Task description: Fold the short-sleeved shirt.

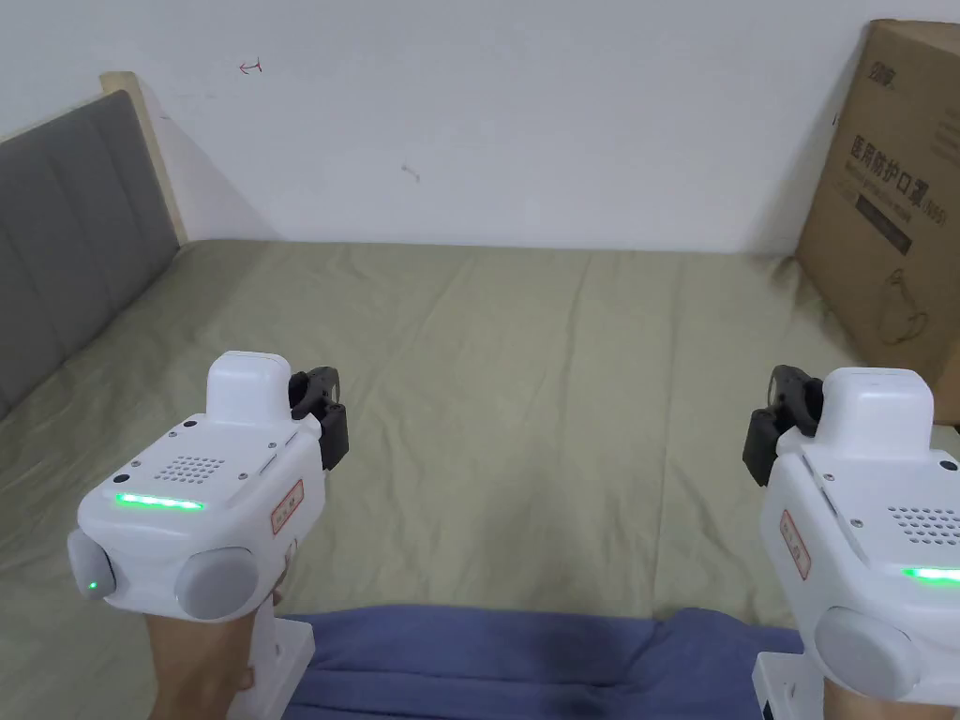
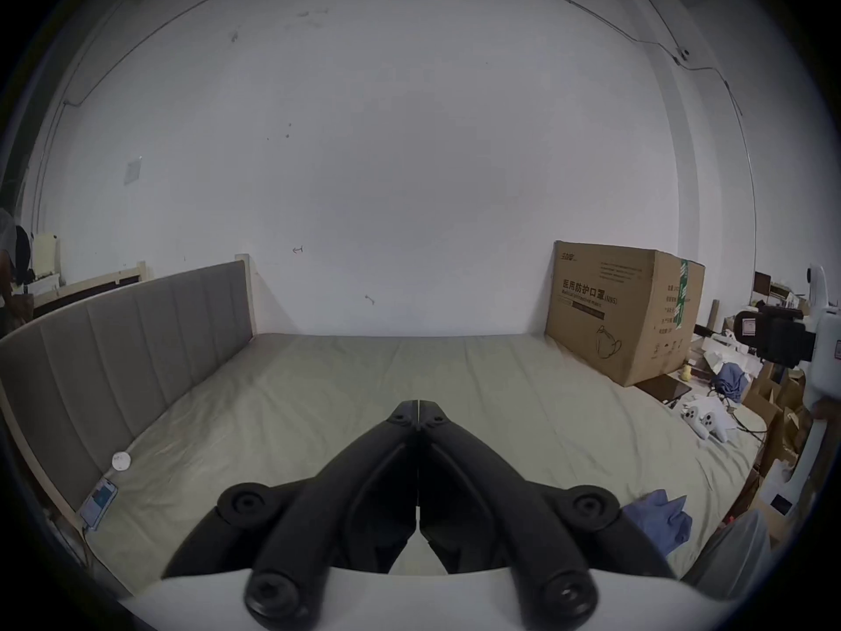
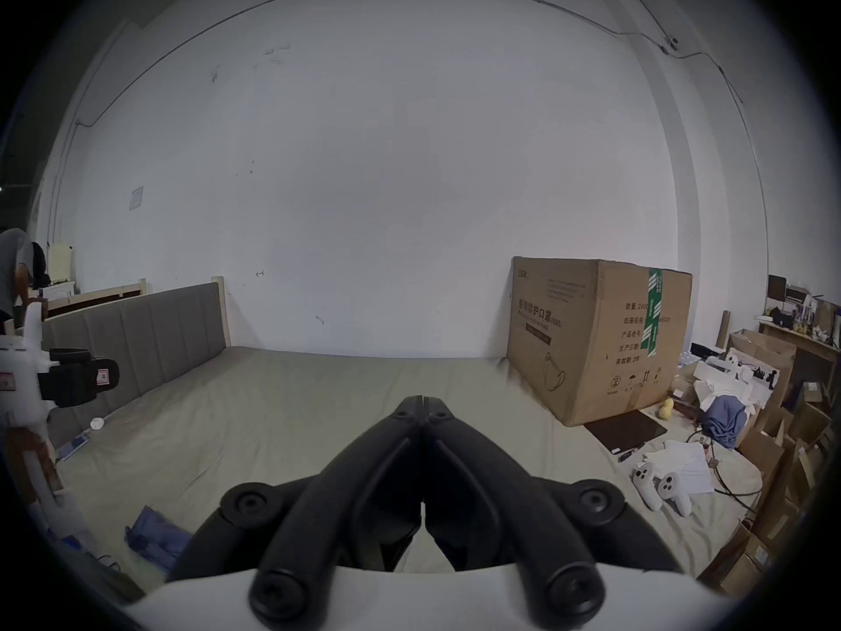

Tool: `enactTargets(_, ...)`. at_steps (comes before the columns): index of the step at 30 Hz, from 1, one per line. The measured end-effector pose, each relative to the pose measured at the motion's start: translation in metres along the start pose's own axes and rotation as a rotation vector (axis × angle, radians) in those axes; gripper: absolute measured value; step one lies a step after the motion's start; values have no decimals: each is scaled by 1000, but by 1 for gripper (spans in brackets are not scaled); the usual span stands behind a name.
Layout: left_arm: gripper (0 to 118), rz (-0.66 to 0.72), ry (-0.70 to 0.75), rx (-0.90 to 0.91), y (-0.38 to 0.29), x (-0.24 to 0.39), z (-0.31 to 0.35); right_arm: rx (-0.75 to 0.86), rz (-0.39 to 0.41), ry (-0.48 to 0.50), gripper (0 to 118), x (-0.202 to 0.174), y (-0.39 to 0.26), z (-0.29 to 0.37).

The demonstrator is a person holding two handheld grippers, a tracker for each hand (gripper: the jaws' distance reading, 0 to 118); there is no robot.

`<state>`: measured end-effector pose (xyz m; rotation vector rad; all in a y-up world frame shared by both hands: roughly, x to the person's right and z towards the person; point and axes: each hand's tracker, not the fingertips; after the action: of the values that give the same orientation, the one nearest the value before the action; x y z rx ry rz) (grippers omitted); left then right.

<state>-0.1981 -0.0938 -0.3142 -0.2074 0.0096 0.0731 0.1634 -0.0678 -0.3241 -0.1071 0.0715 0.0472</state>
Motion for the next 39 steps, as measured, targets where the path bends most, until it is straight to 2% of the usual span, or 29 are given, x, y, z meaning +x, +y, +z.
enactTargets(4, 0, -9, 3, -10, -4, -2, 0, -4, -1, -2, 0, 1, -3, -1)
enactTargets(5, 0, 23, -9, 33, -3, -3, 1, -5, -6, 0, 0, 2, -3, -1)
enactTargets(7, 0, 39, -14, 3, -5, -10, 0, -11, -16, 6, 0, 3, -4, -2)
enactTargets(10, 0, 143, -68, -106, -11, -32, -4, -19, -16, 13, 0, 4, -6, -3)
enactTargets(14, 0, 394, -196, -253, -34, -83, -14, -33, -15, 26, 0, 3, -10, -4)
enactTargets(16, 0, 477, -219, -312, -49, -107, -18, -43, -9, 34, 0, 2, -12, -6)
enactTargets(20, 0, 549, -233, -466, -79, -151, -21, -66, 17, 37, 0, -1, -18, -8)
enactTargets(24, 0, 534, -156, -596, -110, -183, -19, -98, 25, 35, 0, -3, -25, -12)
enactTargets(26, 2, 484, -108, -689, -126, -194, -21, -117, 38, 30, 0, -4, -31, -14)
enactTargets(27, 16, 467, -87, -718, -131, -194, -19, -125, 40, 28, 0, -5, -33, -15)
enactTargets(29, 59, 435, -41, -790, -147, -201, -21, -143, 40, 28, 0, -6, -38, -17)
enactTargets(30, 73, 480, -78, -792, -152, -199, -25, -154, 41, 29, 0, -7, -41, -19)
enactTargets(33, 76, 460, -8, -802, -164, -202, -25, -180, 54, 36, 0, -10, -47, -22)
enactTargets(35, 79, 476, -19, -784, -173, -207, -27, -198, 64, 41, 0, -11, -52, -24)
enactTargets(36, 80, 495, -16, -783, -176, -209, -28, -207, 67, 42, 0, -12, -54, -25)
enactTargets(37, 80, 590, -95, -686, -177, -207, -36, -213, 70, 43, 0, -13, -55, -26)
enactTargets(39, 80, 605, -98, -723, -191, -217, -45, -225, 71, 43, 0, -13, -58, -29)
